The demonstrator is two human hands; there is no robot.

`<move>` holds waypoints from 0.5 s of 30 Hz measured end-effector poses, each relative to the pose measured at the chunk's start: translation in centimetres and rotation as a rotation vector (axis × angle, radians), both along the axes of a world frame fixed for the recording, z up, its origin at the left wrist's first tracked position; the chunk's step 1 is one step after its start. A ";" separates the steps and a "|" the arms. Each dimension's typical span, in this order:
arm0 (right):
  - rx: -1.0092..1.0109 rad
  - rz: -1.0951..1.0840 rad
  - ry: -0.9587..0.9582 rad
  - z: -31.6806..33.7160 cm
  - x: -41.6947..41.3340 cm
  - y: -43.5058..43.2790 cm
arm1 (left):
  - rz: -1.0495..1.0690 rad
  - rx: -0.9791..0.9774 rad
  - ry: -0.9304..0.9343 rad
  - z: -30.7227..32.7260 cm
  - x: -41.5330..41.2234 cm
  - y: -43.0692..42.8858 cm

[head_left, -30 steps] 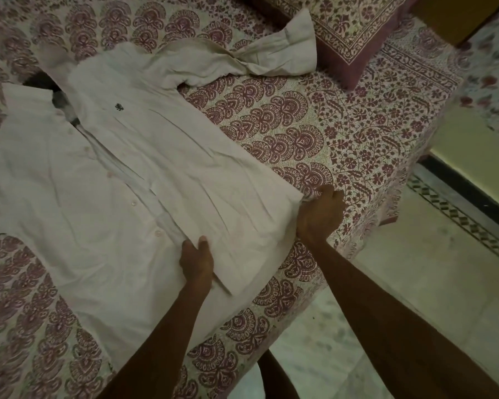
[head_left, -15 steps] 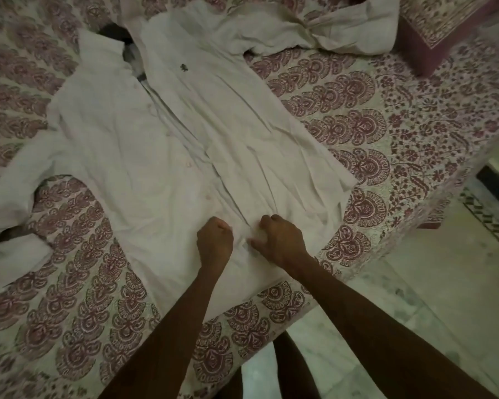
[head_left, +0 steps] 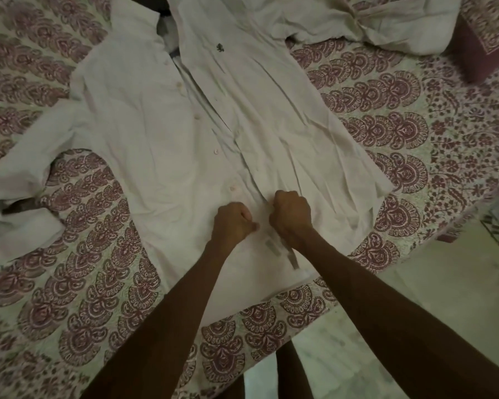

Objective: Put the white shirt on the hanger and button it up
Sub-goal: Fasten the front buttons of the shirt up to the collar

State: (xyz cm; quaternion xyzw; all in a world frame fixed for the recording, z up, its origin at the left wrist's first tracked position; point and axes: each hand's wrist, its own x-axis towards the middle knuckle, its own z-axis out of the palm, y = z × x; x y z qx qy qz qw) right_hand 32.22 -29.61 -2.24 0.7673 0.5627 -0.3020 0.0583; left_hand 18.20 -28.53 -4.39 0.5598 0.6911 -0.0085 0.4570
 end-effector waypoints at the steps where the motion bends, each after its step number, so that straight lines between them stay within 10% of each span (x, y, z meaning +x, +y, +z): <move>1: 0.005 -0.055 0.039 -0.2 0.2 -0.1 | -0.056 0.029 0.011 0.1 0.1 -0.5; 7: 0.082 -0.341 0.347 -1.1 2.7 -1.3 | -0.223 0.308 0.050 -0.8 0.6 -2.2; 15: -0.003 -0.366 0.523 -1.6 3.3 -1.9 | -0.036 0.098 -0.106 -0.6 1.0 -0.8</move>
